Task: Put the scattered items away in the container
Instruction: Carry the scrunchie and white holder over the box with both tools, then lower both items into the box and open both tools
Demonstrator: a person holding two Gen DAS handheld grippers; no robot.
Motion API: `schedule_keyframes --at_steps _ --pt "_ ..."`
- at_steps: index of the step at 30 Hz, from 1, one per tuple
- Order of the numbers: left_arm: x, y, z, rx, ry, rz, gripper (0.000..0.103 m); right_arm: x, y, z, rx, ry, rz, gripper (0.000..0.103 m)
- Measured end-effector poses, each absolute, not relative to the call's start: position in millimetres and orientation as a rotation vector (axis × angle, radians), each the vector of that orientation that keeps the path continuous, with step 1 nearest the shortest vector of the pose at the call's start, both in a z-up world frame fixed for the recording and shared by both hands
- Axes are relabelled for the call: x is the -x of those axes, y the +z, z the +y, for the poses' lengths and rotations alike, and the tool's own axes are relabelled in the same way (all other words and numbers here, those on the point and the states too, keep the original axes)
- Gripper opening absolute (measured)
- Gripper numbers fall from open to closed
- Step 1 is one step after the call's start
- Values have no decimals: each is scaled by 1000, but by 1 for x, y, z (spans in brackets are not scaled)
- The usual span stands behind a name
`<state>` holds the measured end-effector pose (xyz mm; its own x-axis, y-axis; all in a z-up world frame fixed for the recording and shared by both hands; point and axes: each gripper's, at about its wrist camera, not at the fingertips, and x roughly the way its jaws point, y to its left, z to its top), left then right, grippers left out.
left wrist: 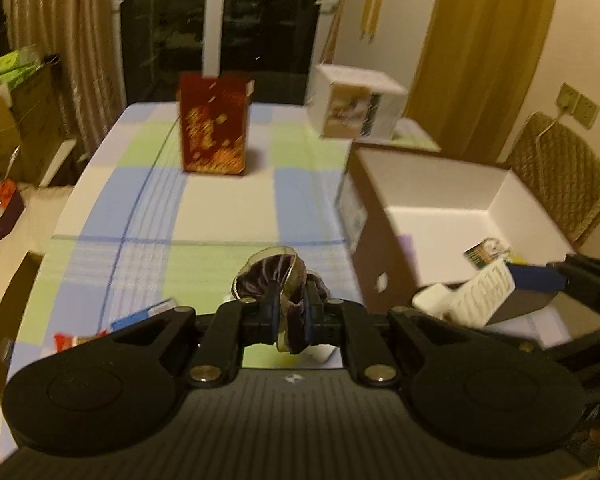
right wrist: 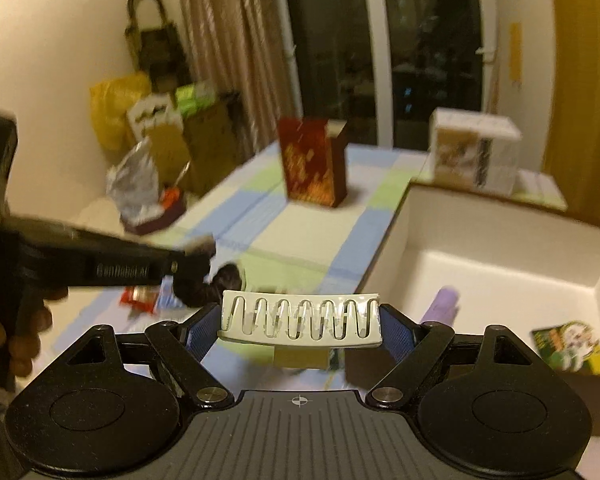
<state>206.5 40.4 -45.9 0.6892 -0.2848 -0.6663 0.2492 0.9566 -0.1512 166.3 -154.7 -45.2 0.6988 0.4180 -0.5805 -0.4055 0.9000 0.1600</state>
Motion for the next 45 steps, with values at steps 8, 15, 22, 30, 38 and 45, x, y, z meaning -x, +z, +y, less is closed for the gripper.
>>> schedule_keyframes --at_steps 8,15,22,30,38,45 --pt "-222 -30 -24 44 -482 706 8 -177 -13 -231 -100 218 577 86" --pt "-249 -31 -84 20 -596 727 8 -204 -19 -288 -171 59 582 86" --pt "-282 -55 -129 -41 -629 786 8 -228 -37 -326 -192 37 672 86" --pt "-311 -88 -153 -99 -611 900 8 -261 -72 -351 -158 72 867 86" --pt "-323 -109 -170 -143 -610 998 9 -289 -93 -353 -60 161 1056 86" --pt "-325 -129 -179 -183 -596 1065 12 -300 -111 -349 41 163 1125 86"
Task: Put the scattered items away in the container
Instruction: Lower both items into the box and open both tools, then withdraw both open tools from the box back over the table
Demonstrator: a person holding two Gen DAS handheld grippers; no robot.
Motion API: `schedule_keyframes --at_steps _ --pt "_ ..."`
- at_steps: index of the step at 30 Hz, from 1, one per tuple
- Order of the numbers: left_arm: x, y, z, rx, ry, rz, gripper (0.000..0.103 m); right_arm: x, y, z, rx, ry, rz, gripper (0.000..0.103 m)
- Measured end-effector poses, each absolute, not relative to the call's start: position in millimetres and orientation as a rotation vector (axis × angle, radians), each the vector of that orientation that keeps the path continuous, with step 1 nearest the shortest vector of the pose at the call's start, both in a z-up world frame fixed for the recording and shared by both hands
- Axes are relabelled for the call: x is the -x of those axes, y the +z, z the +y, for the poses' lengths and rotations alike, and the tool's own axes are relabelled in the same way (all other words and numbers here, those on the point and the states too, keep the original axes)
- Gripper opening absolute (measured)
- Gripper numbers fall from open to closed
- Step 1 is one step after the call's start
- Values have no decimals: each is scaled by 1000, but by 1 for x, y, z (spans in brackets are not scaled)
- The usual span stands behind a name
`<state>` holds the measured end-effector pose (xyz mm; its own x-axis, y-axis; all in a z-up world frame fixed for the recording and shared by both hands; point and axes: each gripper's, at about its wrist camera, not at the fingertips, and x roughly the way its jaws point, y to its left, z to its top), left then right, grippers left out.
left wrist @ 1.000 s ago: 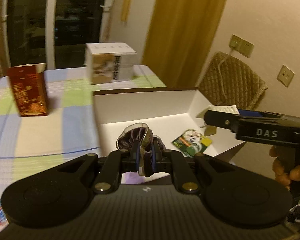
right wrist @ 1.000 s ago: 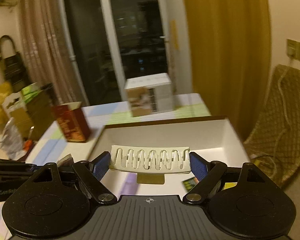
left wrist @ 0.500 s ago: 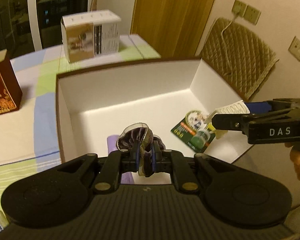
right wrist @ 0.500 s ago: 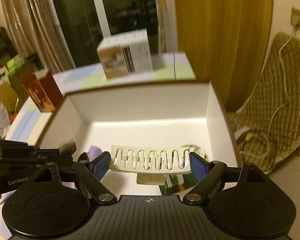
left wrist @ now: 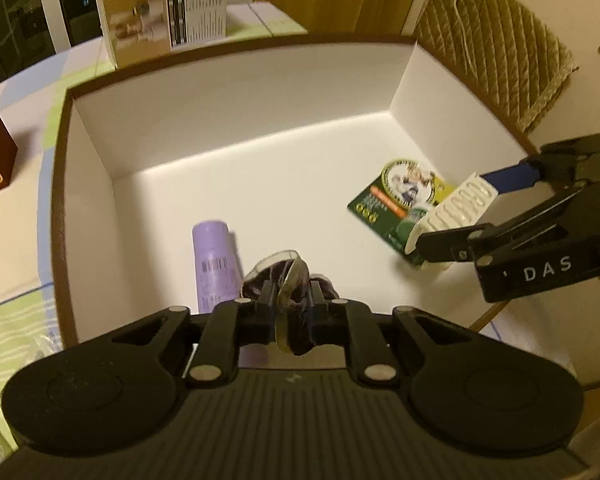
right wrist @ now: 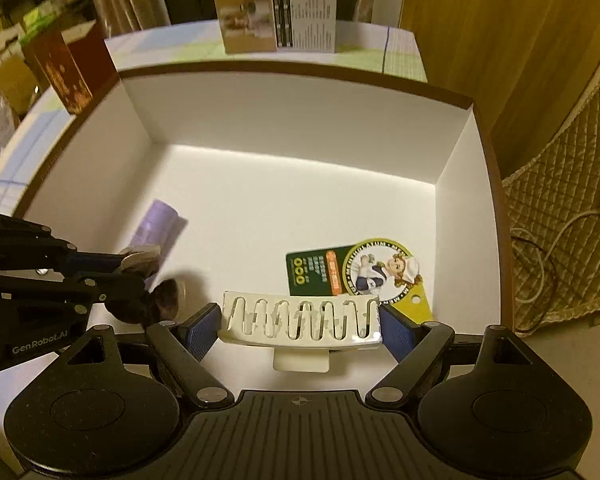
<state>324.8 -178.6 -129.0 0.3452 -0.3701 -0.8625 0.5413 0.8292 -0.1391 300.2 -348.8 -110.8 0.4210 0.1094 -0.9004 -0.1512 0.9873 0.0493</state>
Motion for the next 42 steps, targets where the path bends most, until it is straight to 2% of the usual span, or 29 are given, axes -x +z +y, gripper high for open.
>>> schedule_keyframes --at_steps 1,4,6,7,9,14,18,24,33,42 --pt "-325 -131 -179 -188 -590 1071 12 -301 -112 -348 54 161 1132 86" --pt "-324 -134 -180 -189 -575 1084 24 -303 -118 -346 87 147 1166 86" --pt "-325 -133 -178 -182 -560 1085 43 -304 -120 -346 101 143 1191 86" --pt "-325 -132 -177 -180 -555 1084 48 -304 -120 -346 110 140 1195 86" --pt "-325 -131 -175 -178 -546 1082 58 -301 -119 -349 121 119 1189 103" --pt "-326 -126 -174 -165 -532 1082 77 -297 -110 -354 103 99 1174 103" --pt "-322 -120 -176 -180 -540 1062 83 -293 -102 -355 107 91 1165 103" --pt "-317 -108 -176 -181 -543 1032 87 -287 -91 -355 106 79 1144 103" --pt "-306 -89 -168 -167 -542 995 88 -274 -73 -355 66 49 1095 103" --pt "-278 -57 -143 -165 -551 893 88 -243 -41 -344 -52 25 963 103"
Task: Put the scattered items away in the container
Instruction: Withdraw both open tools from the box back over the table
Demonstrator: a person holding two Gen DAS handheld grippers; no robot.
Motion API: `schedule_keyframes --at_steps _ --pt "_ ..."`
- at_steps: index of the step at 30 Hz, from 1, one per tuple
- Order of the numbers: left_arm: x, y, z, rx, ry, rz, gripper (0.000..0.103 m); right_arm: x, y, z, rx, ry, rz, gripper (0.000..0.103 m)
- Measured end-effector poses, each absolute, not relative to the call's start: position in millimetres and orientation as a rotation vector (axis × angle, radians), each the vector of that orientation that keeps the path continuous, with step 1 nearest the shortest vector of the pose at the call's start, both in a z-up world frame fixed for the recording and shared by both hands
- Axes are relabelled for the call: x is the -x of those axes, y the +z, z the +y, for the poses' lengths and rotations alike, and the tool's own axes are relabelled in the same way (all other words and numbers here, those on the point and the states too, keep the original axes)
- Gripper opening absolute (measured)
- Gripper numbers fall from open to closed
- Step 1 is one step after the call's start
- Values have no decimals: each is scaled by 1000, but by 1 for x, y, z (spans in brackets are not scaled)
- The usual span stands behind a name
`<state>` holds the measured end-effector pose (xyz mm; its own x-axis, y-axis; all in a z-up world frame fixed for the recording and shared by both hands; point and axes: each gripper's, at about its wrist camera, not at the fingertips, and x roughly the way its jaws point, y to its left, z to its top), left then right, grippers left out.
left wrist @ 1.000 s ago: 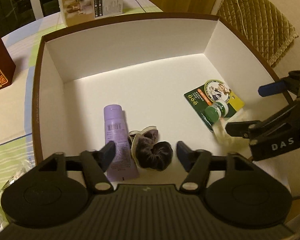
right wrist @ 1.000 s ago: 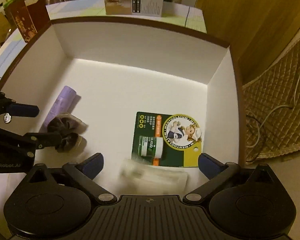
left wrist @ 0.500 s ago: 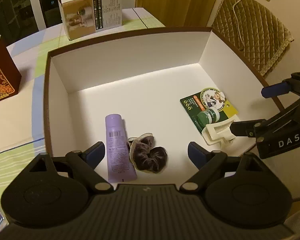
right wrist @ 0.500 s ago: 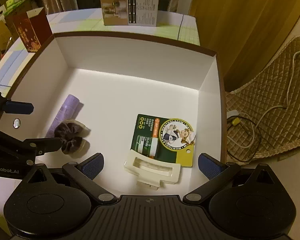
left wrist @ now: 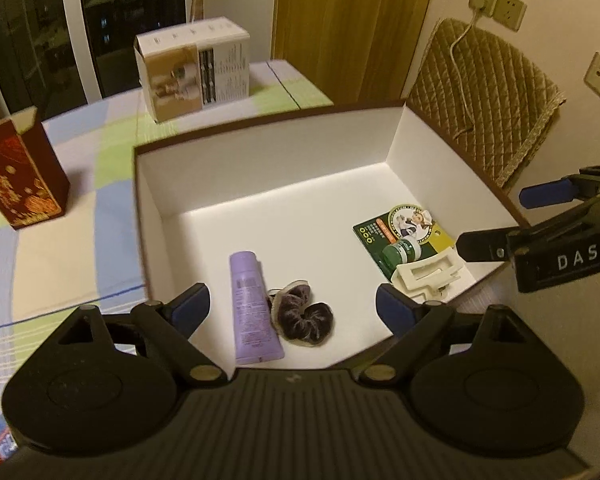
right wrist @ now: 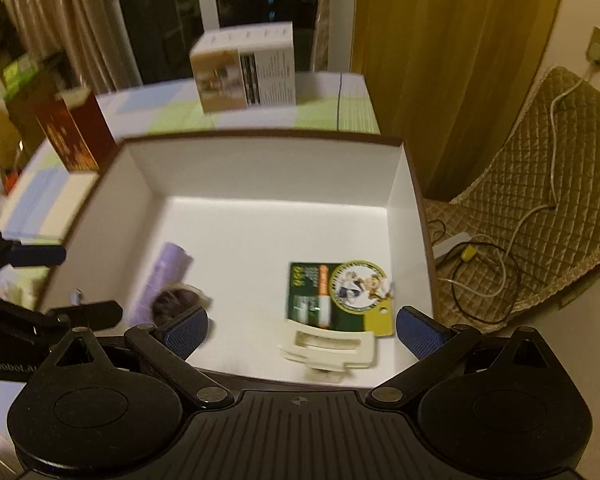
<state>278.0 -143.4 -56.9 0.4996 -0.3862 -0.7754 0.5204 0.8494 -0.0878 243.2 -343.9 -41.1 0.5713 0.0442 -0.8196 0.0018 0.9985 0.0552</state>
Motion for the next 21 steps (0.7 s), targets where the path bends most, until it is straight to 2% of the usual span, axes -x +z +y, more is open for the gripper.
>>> schedule_keyframes --at_steps 11,21 --pt "-222 -25 -62 -141 -491 804 90 -186 -14 -292 -133 136 847 103" --pt "-196 -44 11 -75 -392 826 90 -157 -50 -248 -162 236 912 103"
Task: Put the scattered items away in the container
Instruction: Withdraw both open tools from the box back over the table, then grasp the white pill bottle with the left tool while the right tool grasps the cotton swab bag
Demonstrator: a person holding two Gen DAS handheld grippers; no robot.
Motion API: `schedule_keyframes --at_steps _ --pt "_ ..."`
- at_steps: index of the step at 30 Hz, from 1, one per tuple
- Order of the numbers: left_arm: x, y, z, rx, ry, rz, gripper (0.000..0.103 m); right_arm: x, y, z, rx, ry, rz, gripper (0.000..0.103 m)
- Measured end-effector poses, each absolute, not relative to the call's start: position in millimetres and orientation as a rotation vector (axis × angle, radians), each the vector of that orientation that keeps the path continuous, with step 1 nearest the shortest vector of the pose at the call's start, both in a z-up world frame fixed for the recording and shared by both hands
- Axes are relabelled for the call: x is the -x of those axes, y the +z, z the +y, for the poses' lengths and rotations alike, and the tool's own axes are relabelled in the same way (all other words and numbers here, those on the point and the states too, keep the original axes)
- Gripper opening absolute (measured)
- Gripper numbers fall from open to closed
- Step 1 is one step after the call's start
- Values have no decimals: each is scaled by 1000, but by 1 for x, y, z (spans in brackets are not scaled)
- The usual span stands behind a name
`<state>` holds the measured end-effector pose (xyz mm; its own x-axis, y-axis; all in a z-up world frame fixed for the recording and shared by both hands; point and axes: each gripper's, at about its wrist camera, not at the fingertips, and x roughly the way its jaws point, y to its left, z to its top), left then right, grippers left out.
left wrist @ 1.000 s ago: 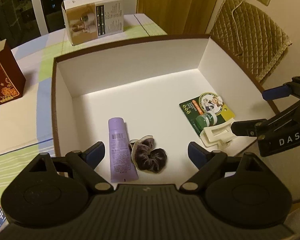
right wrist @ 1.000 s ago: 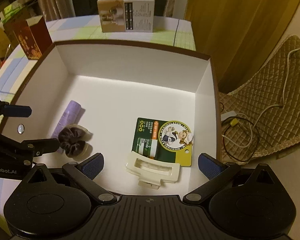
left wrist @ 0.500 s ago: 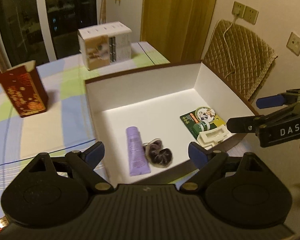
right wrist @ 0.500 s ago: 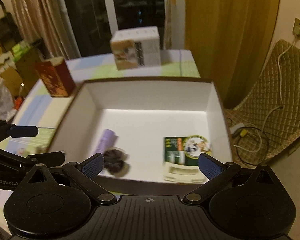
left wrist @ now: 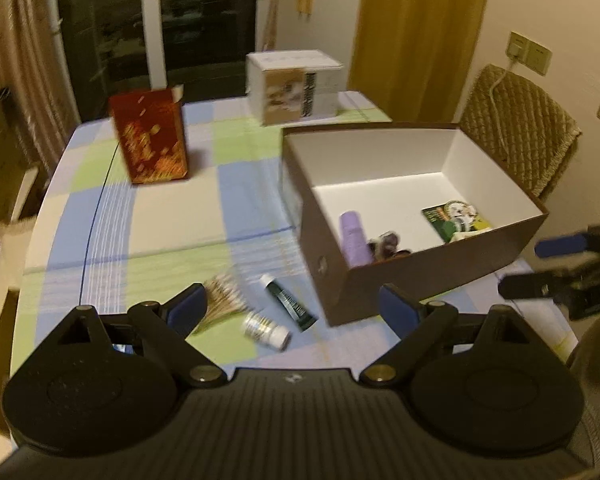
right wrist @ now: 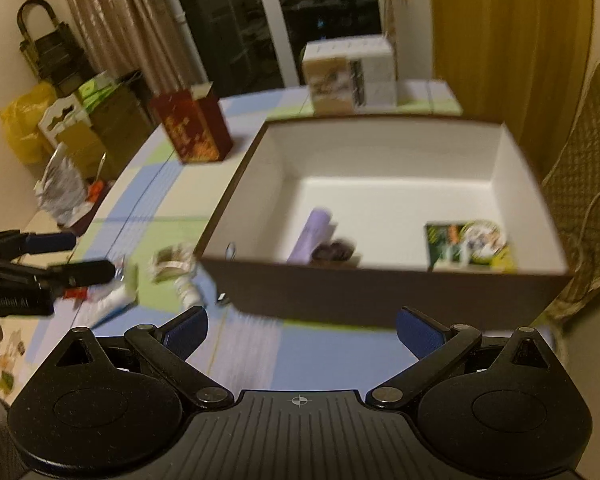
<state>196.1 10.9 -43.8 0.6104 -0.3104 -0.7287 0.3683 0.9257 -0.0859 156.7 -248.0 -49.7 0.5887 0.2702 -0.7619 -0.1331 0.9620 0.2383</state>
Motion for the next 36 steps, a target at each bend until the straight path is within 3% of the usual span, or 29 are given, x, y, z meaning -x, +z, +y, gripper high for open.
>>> schedule_keyframes --at_steps 5,13,17,25,30,36 --pt "-207 -74 28 -24 -359 892 89 -155 -84 -238 -187 238 962 103" --pt "-233 -117 13 -30 -347 985 78 -171 -116 -249 -275 215 1031 103" --pt "-251 -136 6 18 -320 1038 57 -178 -126 -262 -353 194 1047 103" --pt "-277 -161 0 66 -234 1078 48 -187 -137 -268 -359 187 1071 103" --pt "-283 -172 -4 41 -219 1086 33 -190 -142 -269 -356 180 1086 103" --pt "-275 -174 -7 -29 -252 1087 32 -190 -144 -267 -341 182 1093 103"
